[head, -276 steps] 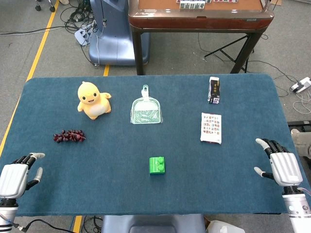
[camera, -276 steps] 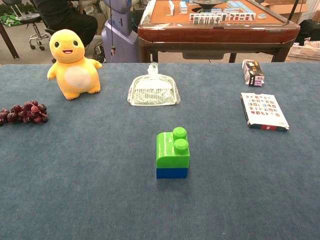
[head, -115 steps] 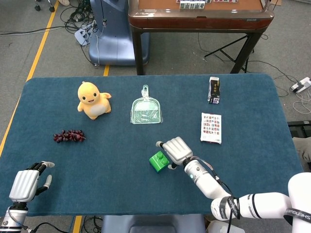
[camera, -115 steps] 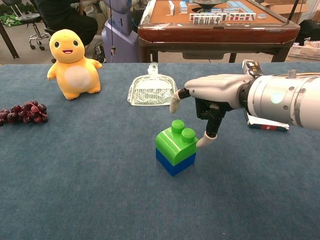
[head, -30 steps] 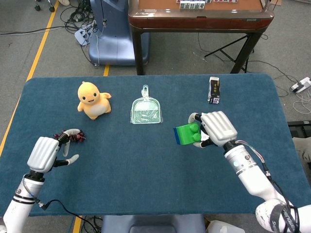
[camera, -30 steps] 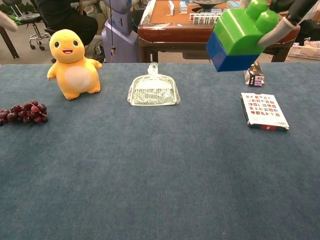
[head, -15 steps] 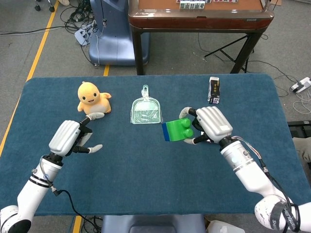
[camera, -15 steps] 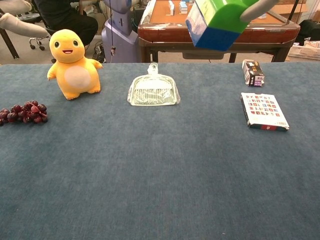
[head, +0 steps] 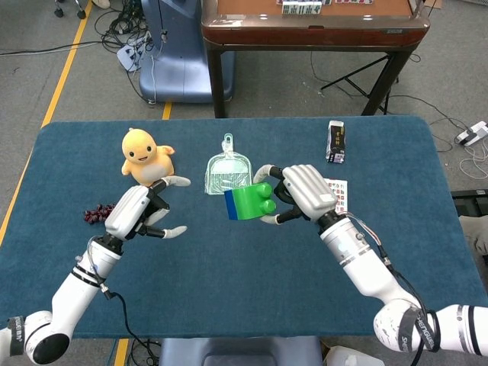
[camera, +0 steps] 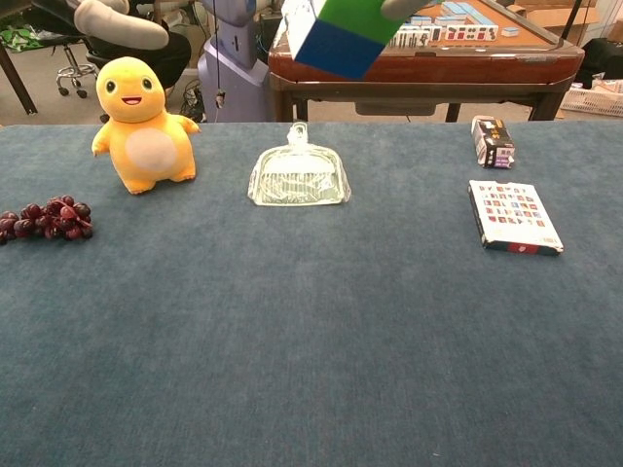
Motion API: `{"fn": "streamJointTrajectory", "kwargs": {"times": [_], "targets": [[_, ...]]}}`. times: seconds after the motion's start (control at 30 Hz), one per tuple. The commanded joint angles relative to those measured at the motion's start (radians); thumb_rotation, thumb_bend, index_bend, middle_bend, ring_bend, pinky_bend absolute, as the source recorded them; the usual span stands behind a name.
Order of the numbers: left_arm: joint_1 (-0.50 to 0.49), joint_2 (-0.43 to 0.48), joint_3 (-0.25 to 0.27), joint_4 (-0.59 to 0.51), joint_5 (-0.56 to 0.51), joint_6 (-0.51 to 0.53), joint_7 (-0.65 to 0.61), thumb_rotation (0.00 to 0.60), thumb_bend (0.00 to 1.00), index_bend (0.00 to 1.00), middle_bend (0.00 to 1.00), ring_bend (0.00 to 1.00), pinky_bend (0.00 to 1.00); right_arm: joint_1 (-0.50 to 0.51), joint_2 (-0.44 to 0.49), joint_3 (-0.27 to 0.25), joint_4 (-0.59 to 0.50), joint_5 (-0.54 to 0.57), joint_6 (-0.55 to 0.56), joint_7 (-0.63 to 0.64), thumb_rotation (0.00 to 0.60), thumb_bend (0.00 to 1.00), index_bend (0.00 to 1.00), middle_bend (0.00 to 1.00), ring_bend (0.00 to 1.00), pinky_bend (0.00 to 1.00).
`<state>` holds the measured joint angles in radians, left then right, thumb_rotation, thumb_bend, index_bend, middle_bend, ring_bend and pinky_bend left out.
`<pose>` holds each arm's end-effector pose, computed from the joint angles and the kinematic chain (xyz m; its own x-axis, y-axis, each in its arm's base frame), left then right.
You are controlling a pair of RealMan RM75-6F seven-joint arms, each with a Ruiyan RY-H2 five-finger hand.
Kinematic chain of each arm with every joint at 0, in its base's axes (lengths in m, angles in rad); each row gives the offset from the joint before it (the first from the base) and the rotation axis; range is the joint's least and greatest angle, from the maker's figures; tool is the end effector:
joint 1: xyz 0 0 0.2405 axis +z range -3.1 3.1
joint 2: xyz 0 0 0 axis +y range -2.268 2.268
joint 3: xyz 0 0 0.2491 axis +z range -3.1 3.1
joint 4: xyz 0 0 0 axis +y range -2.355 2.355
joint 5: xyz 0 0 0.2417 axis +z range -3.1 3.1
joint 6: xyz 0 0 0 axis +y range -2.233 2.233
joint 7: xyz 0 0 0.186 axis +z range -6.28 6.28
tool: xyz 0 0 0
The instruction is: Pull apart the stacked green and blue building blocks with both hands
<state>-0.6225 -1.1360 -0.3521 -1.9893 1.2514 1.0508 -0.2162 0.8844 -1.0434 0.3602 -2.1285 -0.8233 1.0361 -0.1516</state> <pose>-0.0548 0.3547 0.0782 -0.1561 0.2992 0.9413 0.8815 -0.3878 0.2695 -0.0002 -0.3643 0.0810 0.0561 -0.2954 0.9537 -0.9214 -0.3832 -0.0645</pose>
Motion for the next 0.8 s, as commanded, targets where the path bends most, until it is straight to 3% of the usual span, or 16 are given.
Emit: {"fn": "streamJointTrajectory", "kwargs": {"times": [0.03, 0.3, 0.53, 0.8], "targets": [[-0.012, -0.004, 0.007, 0.003, -0.014, -0.013, 0.014, 0.600, 0.00, 0.32, 1.00, 1.00, 1.00, 0.013, -0.018, 0.007, 0.006, 0.010, 0.003, -0.004, 0.600, 0.00, 0.66, 1.00, 1.00, 1.00], [-0.033, -0.009, 0.013, 0.006, -0.031, -0.037, -0.008, 0.600, 0.00, 0.30, 1.00, 1.00, 1.00, 0.035, -0.051, 0.019, 0.015, 0.023, 0.003, -0.006, 0.600, 0.00, 0.66, 1.00, 1.00, 1.00], [-0.035, -0.038, 0.000, 0.025, -0.040, -0.031, -0.100, 0.600, 0.00, 0.32, 1.00, 1.00, 1.00, 0.047, -0.085, 0.022, 0.025, 0.022, 0.008, -0.005, 0.600, 0.00, 0.66, 1.00, 1.00, 1.00], [-0.035, -0.066, 0.006, 0.035, -0.031, -0.004, -0.106, 0.600, 0.00, 0.34, 1.00, 1.00, 1.00, 0.058, -0.128, 0.027, 0.045, 0.025, 0.022, -0.001, 0.600, 0.00, 0.66, 1.00, 1.00, 1.00]]}}
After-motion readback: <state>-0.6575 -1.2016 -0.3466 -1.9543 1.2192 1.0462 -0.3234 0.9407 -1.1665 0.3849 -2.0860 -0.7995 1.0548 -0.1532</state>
